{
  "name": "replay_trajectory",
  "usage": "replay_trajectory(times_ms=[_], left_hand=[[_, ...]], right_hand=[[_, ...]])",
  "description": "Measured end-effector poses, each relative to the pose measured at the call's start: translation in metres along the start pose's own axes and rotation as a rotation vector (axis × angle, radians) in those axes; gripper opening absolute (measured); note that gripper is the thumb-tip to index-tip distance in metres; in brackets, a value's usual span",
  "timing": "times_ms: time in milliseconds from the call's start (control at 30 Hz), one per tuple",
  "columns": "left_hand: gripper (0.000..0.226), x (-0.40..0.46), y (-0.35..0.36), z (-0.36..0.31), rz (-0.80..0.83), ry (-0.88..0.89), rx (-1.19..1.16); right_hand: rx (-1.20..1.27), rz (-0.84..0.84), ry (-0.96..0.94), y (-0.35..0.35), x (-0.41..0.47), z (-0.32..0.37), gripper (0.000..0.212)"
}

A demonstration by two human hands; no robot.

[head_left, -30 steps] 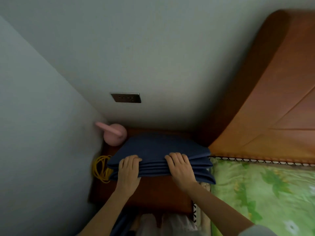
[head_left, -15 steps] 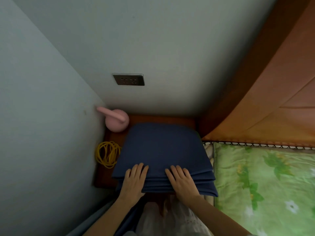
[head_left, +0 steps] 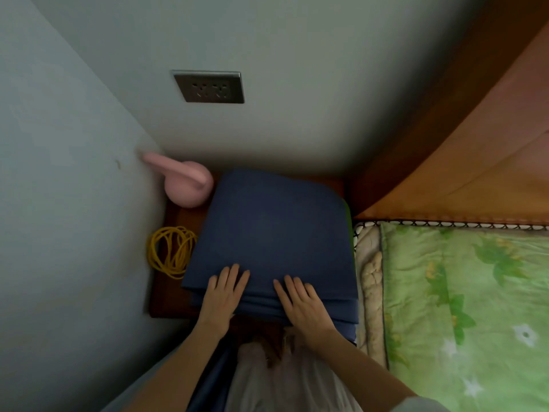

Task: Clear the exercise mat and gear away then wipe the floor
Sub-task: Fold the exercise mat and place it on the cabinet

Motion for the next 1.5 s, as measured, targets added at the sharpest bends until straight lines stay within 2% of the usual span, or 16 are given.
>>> replay_trajectory(times_ms=[100, 300, 400, 467, 633, 700, 900, 1033, 1200, 1333, 1500], left_hand=[[0.134, 0.003, 0.014, 0.002, -0.012, -0.010, 0.012], [0.110, -0.005, 0.037, -0.006, -0.100, 0.016, -0.055], [0.096, -0.012, 0.040, -0.011, -0.066, 0.022, -0.070], [0.089, -0.018, 0.041, -0.015, -0.020, 0.021, -0.057], [0.086, -0.029, 0.030, -0.020, -0.004, -0.022, -0.121], [0.074, -0.037, 0.015, -0.023, 0.007, -0.016, -0.190], [0.047, -0.056, -0.023, -0.019, -0.079, -0.011, -0.417], [0.045, -0.063, -0.041, -0.006, -0.035, -0.113, -0.513], [0.044, -0.069, -0.049, 0.006, 0.021, -0.150, -0.447], [0.046, -0.062, -0.056, -0.007, -0.040, -0.048, -0.420], [0.059, -0.040, -0.051, -0.056, -0.071, 0.150, -0.296]], right_hand=[[0.010, -0.001, 0.006, 0.019, 0.004, 0.004, 0.093], [0.036, 0.083, 0.026, 0.057, -0.005, 0.004, 0.111], [0.031, 0.125, 0.047, 0.061, -0.011, 0.005, 0.114], [0.043, 0.145, 0.048, 0.060, -0.015, 0.004, 0.108], [0.050, 0.165, 0.041, 0.030, -0.025, 0.008, 0.074], [0.112, 0.188, 0.079, 0.021, -0.030, 0.009, 0.066], [0.417, -0.014, 0.283, -0.020, -0.053, 0.009, 0.049], [0.590, -0.065, 0.483, -0.035, -0.075, -0.007, 0.046], [0.859, -0.038, 0.722, -0.038, -0.103, -0.029, 0.054], [1.044, -0.076, 0.837, -0.029, -0.110, -0.040, 0.062], [1.165, -0.098, 0.936, -0.002, -0.117, -0.052, 0.072]])
Point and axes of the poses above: each hand's wrist, its own x-axis towards the middle knuckle, its own y-axis out of the palm, z = x × y, the point moved 4 cm from there along x, towards the middle knuckle, and after that the axes turned 1 degree about -z, right-handed, at the moved point
